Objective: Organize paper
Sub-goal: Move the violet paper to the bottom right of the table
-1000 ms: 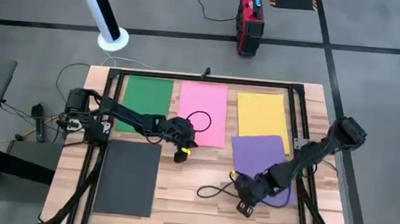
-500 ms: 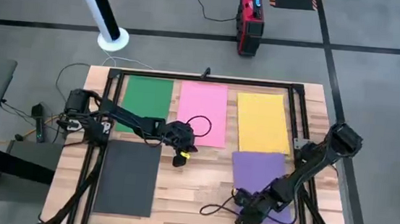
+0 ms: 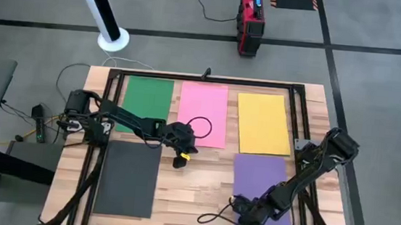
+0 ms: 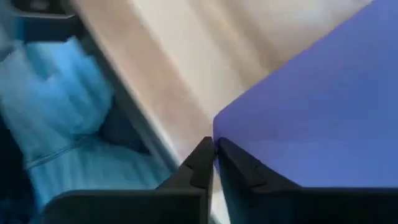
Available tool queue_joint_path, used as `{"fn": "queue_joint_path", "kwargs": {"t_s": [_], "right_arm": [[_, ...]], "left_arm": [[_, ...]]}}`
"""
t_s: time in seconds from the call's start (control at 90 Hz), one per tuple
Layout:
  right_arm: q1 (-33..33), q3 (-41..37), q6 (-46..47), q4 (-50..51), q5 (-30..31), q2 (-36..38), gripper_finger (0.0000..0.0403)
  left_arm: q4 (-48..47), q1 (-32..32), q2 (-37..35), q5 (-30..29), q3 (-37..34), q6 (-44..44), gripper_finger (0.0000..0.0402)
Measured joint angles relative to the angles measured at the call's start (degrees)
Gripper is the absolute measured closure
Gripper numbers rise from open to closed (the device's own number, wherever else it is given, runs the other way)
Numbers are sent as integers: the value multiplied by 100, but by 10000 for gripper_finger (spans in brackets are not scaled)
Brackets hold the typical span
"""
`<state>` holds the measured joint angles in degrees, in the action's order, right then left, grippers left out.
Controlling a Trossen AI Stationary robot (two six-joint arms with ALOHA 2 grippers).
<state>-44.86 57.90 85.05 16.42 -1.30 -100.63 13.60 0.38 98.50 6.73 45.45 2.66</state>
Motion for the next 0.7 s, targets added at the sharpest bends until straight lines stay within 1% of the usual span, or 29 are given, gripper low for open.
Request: {"fn": "queue_joint_path", "kwargs": {"t_s": [0.167, 0.256, 0.3, 0.344, 0.456, 0.489, 0.578, 0.7], "right_arm": [[4, 12, -272, -85, -42, -1, 305], [39, 17, -622, 45, -178, 2, 294], [41, 19, -690, 368, -71, 20, 300], [42, 19, -730, 834, 105, 36, 315], [36, 17, -624, 2044, 494, 47, 377], [25, 15, -583, 2325, 629, 47, 390], [38, -51, -363, 2720, 910, 52, 395], [49, -240, -179, 2780, 1215, 57, 401]], "left_arm": [[-8, 0, 0, 41, 0, -27, 401], [-14, 0, 0, 41, 0, -27, 401], [-12, 0, 0, 40, 0, -27, 401], [-19, 0, 0, 39, 0, -22, 401], [-23, 0, 0, 36, 0, 1, 401], [-34, 0, 0, 36, 0, 3, 401], [-46, 0, 0, 34, 0, 22, 401], [-45, 0, 0, 28, 0, 109, 401]]}}
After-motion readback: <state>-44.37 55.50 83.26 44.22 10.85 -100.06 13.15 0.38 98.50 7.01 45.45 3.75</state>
